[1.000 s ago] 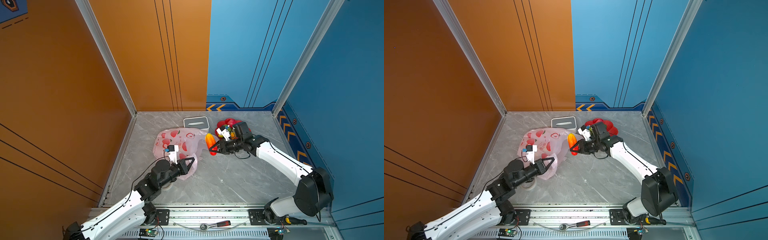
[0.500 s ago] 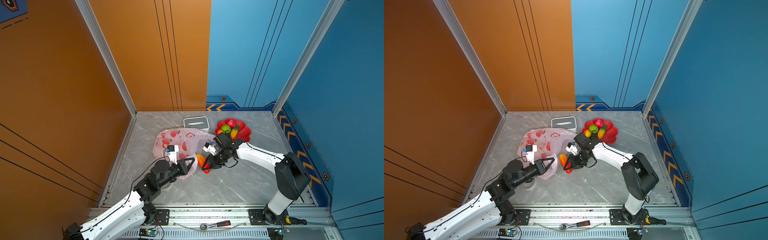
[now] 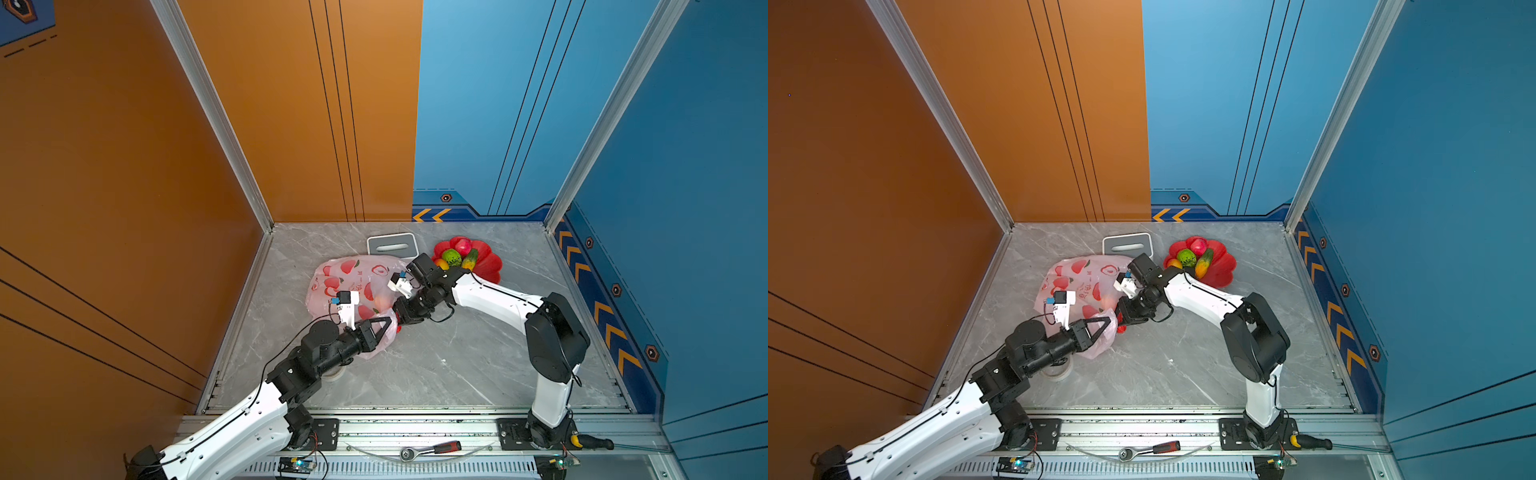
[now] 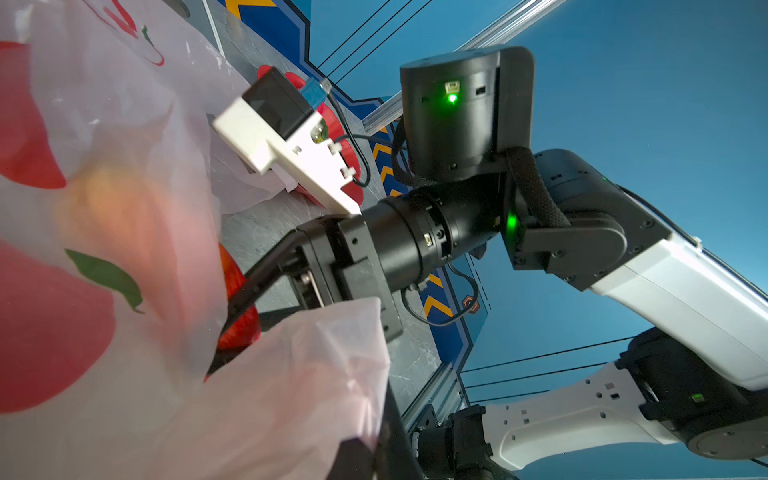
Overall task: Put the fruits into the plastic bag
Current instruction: 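Push the right gripper into the bag and release the papaya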
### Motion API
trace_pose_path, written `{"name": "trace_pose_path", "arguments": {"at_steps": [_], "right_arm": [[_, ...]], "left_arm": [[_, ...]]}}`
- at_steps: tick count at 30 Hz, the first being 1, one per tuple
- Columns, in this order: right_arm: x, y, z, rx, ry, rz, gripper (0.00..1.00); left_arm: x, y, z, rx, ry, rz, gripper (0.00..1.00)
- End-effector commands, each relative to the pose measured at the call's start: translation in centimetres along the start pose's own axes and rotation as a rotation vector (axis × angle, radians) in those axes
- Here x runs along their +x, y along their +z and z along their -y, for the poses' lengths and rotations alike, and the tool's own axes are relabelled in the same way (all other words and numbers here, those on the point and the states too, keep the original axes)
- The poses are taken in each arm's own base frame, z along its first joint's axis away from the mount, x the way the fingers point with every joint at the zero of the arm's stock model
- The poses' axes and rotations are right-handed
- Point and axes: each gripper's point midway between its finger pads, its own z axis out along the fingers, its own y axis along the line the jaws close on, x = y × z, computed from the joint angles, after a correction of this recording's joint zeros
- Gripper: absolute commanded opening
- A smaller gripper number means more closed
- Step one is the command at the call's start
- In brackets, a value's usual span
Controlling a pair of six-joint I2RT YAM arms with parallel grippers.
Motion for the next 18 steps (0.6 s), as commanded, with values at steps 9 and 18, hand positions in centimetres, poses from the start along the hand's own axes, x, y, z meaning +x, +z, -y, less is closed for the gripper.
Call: {"name": "trace_pose_path", "arguments": {"at_steps": [9,18], "right_arm": [[-6.8,1.2,1.9,0.065,0.17,0.186,0.31],[-12.8,2.6,4.3,-0.012,0.324,0.385,0.31]], "left_arm": [[0.3,0.5,1.8,0.046,0.041,-0.024,0.0],[0.7,1.1,1.9,0.049,0.042,-0.034,0.0]]}}
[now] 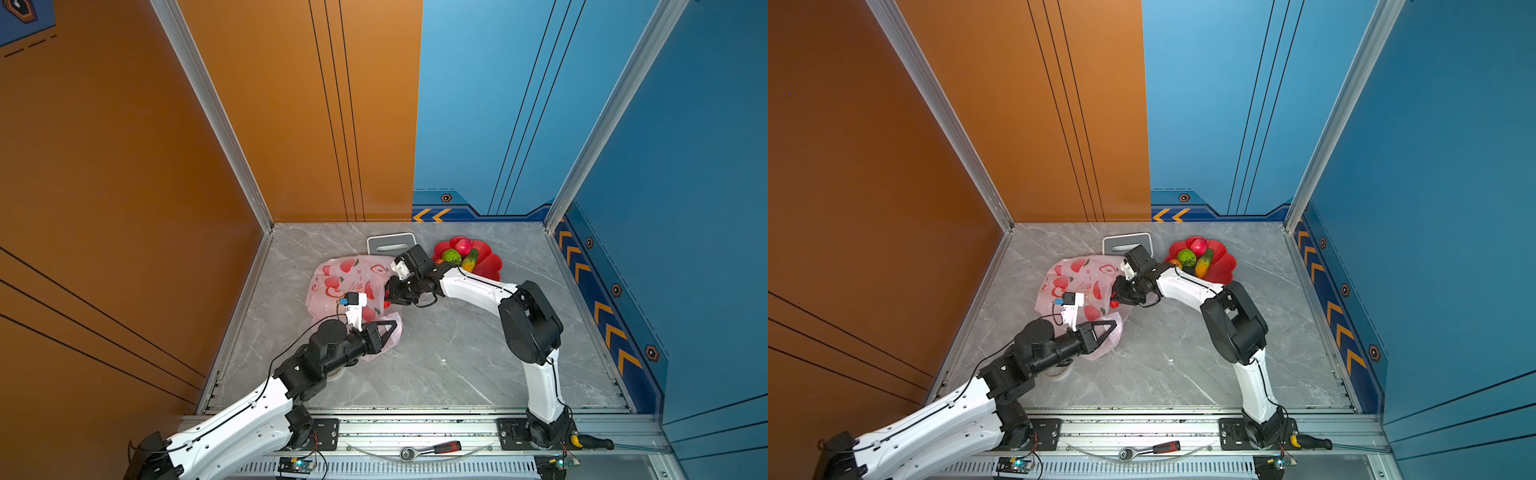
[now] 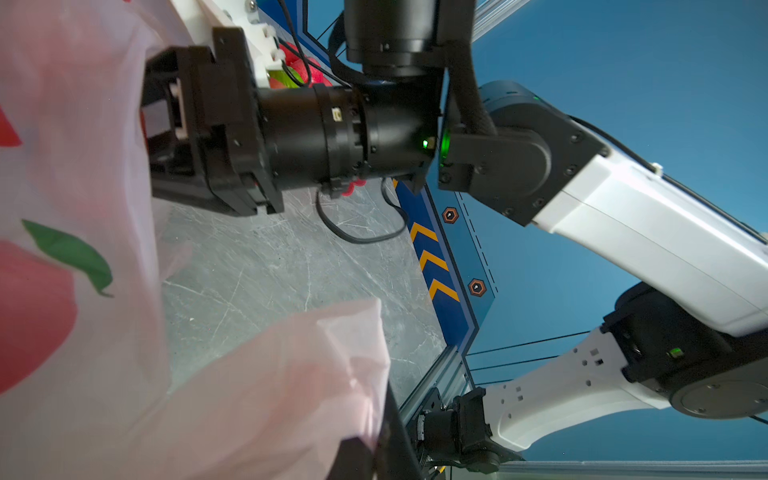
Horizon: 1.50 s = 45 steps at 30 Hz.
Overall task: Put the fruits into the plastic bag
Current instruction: 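Push the right gripper into the bag and release the papaya, then withdraw the empty right gripper from the bag back over the bowl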
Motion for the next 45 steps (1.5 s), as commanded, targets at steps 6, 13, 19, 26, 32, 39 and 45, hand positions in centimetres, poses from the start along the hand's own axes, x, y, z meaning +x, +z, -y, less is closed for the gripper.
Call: {"name": "trace_pose_path", "arguments": {"at_steps": [6,13,19,26,32,39,45], "right_arm": [[-4.6,2.6,-0.1,-0.053,0.077,0.181,0.32],[-5.4,3.6,0.5,-0.069,0.09,0.209,0.53],[-5.4,3.3,-0.7,-0.114,0.057,0.209,0.65],[-5.0,1.6,-1.7,-0.137,0.0,0.225,0.65],[-2.6,-0.8,-0.4,-0.04,-0.031,0.191,0.67],[1.0,-3.8,1.9,0.088,-0.068,0.137,0.69],[4.7,-6.9,1.9,0.162,-0.154,0.111,0.71]], "left_arm": [[-0.7,-0.1,1.9,0.048,0.031,0.029,0.0],[-0.5,0.3,1.6,0.045,0.027,0.025,0.0],[-0.5,0.3,1.5,0.044,0.027,0.026,0.0],[-0.6,0.1,1.4,0.045,0.023,0.04,0.0],[-0.8,-0.6,1.0,0.037,0.016,0.067,0.0],[-1.0,-0.9,1.2,0.046,0.015,0.073,0.0],[-0.9,-1.2,1.0,0.045,0.009,0.076,0.0]]}}
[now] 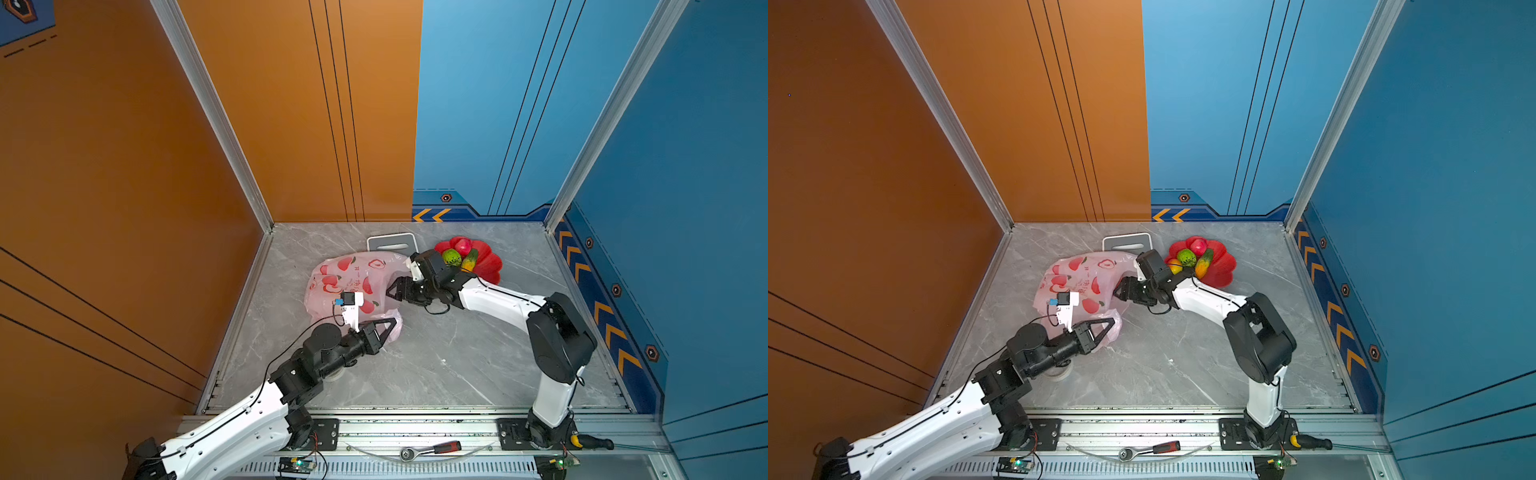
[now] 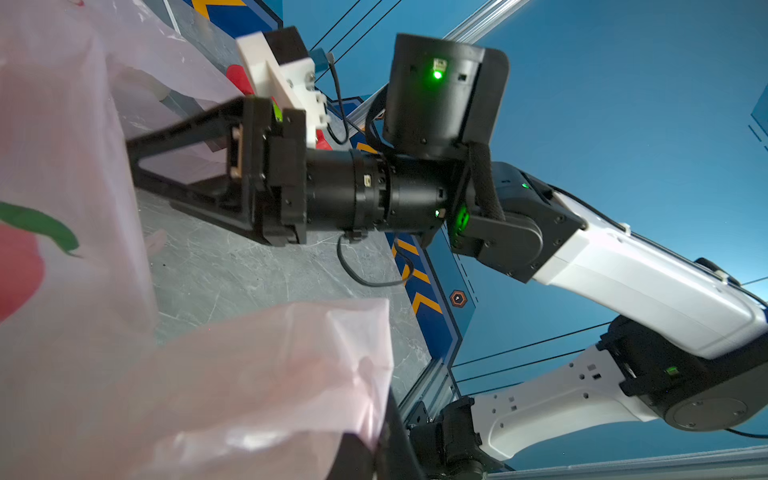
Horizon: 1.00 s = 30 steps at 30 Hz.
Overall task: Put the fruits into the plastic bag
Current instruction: 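Withdraw the empty right gripper from the bag back over the bowl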
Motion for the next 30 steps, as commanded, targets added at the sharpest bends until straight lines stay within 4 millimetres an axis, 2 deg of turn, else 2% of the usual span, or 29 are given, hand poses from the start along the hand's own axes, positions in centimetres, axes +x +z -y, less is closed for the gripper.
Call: {"name": "trace_pose_path", "arguments": {"at_steps": [1,8,9,13,17,18,19,24,27,30], "right_arm": [[2.9,-2.4,0.9,0.101,-0.085,-0.046,0.72],[2.5,-8.7,0.5,0.129,-0.142,0.03,0.76],[1.3,-10.1,1.4,0.149,-0.127,0.067,0.77],[-1.4,-14.5,2.9,0.183,-0.107,0.167,0.82],[-4.6,-18.7,6.5,0.221,-0.012,0.271,0.85],[-5.2,-19.5,7.4,0.228,0.012,0.291,0.92],[-5.7,-20.1,8.1,0.235,0.032,0.306,1.0],[-8.0,-22.2,11.5,0.278,0.1,0.352,1.0],[-8.9,-22.1,13.3,0.302,0.137,0.347,1.0],[-9.6,-21.1,15.1,0.338,0.178,0.319,1.0]], "left_arm": [[0.1,-0.3,-0.8,-0.023,-0.004,0.011,0.0],[0.4,-0.4,-1.3,-0.039,-0.006,0.014,0.0],[0.4,-0.5,-1.5,-0.043,-0.009,0.015,0.0],[0.5,-0.5,-1.8,-0.062,-0.011,0.012,0.0],[0.4,-0.3,-1.7,-0.062,-0.009,0.006,0.0],[0.5,-0.2,-1.7,-0.064,-0.009,0.003,0.0],[0.4,-0.2,-1.6,-0.062,-0.009,0.002,0.0],[0.5,0.1,-1.5,-0.065,-0.005,-0.007,0.0],[0.5,0.3,-1.4,-0.065,-0.004,-0.012,0.0],[0.6,0.6,-1.5,-0.063,-0.004,-0.018,0.0]]}}
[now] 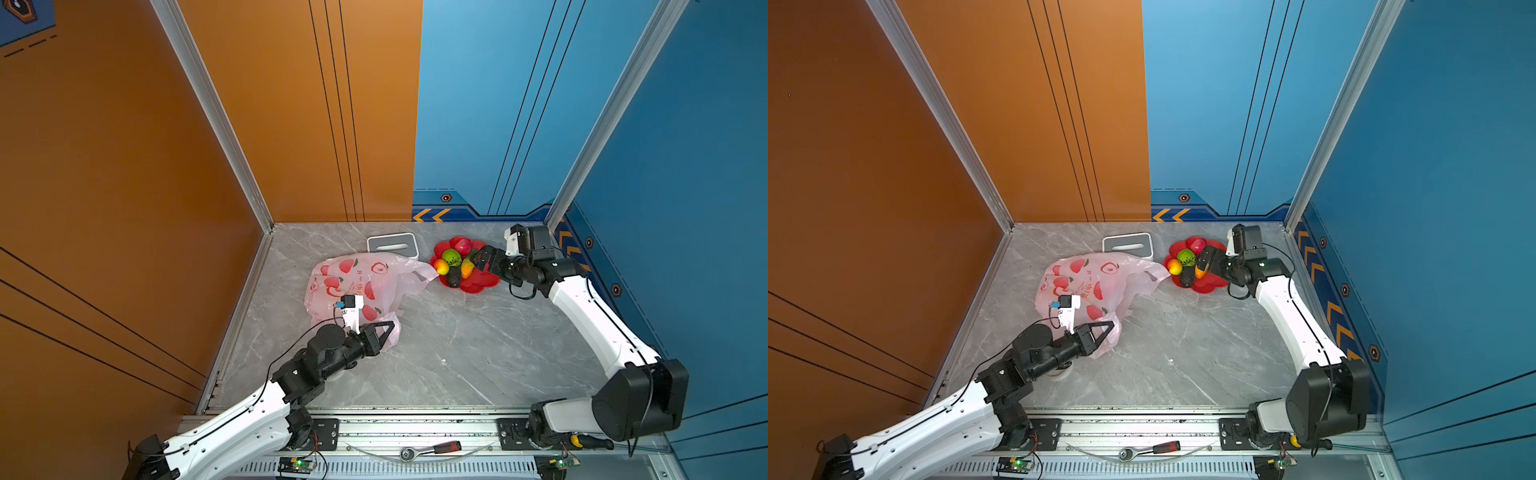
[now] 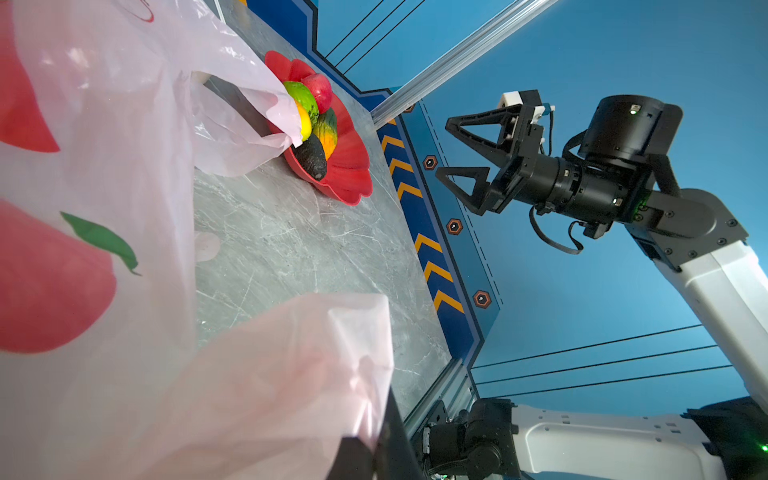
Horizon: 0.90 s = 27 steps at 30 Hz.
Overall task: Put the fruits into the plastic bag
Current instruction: 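Withdraw the empty right gripper from the bag back over the bowl, then lower the right gripper and grasp the green-yellow papaya in the bowl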
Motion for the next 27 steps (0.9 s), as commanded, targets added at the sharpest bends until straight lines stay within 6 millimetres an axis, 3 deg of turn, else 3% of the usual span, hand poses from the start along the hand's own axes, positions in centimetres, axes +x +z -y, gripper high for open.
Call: {"name": "trace_pose_path", "arguments": {"at_steps": [1,15,21,27], "right_arm": [[0.1,1.7,1.2,0.045,0.001,-0.063,1.0],[1.3,12.2,2.1,0.162,-0.059,-0.249,1.0],[0.9,14.2,3.9,0.241,-0.06,-0.242,0.99],[-0.3,15.3,5.6,0.287,-0.044,-0.221,0.89]], "left_arm": [[-0.4,0.1,1.1,0.025,0.011,0.005,0.0],[-0.1,1.4,0.8,0.021,0.004,-0.017,0.0],[-0.2,1.2,0.7,0.019,0.004,-0.01,0.0],[-0.1,0.9,0.2,0.014,-0.002,0.001,0.0]]}}
